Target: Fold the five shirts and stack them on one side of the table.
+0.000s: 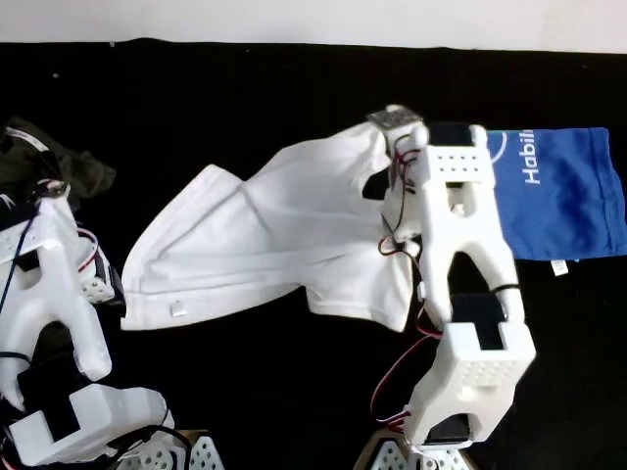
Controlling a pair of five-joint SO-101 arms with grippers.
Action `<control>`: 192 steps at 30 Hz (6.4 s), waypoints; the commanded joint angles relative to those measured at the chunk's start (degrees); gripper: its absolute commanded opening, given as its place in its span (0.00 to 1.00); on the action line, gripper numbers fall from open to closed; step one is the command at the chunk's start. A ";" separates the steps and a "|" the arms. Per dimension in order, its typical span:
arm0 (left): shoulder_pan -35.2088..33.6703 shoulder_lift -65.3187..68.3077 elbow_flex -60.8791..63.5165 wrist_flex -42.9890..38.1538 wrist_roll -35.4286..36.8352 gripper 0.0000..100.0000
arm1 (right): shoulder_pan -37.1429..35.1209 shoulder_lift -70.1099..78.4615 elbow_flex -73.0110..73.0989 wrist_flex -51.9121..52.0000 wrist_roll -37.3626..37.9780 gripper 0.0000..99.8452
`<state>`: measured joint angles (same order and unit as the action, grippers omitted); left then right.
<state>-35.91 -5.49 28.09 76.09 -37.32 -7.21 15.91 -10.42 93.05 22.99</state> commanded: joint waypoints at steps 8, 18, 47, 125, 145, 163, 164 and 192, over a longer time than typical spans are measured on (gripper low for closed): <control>0.84 -0.92 -16.66 15.30 -0.09 0.17 | 0.57 -6.64 -2.51 7.43 0.79 0.14; 12.18 -0.31 -1.54 -1.05 3.78 0.17 | -2.07 -25.98 9.98 6.46 0.88 0.13; 20.79 -38.81 21.58 -4.40 3.43 0.17 | -2.68 -47.25 63.08 -31.34 0.35 0.12; 24.84 55.34 -119.96 24.00 19.52 0.01 | -3.65 -46.73 75.74 -60.09 -11.96 0.12; 17.80 53.67 -105.45 21.01 15.74 0.12 | -3.65 -46.73 75.74 -60.09 -11.78 0.12; 16.84 27.91 -83.38 25.67 16.00 0.13 | -3.65 -47.25 75.74 -59.74 -11.96 0.12; 16.84 23.43 -78.11 25.67 15.91 0.13 | -3.65 -47.25 75.74 -59.74 -11.96 0.12; 13.41 -6.02 5.41 -3.60 6.33 0.19 | -3.65 -47.25 75.74 -59.74 -11.78 0.12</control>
<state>-20.70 -13.49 33.54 74.51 -29.14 -10.20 -30.95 65.27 34.24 11.38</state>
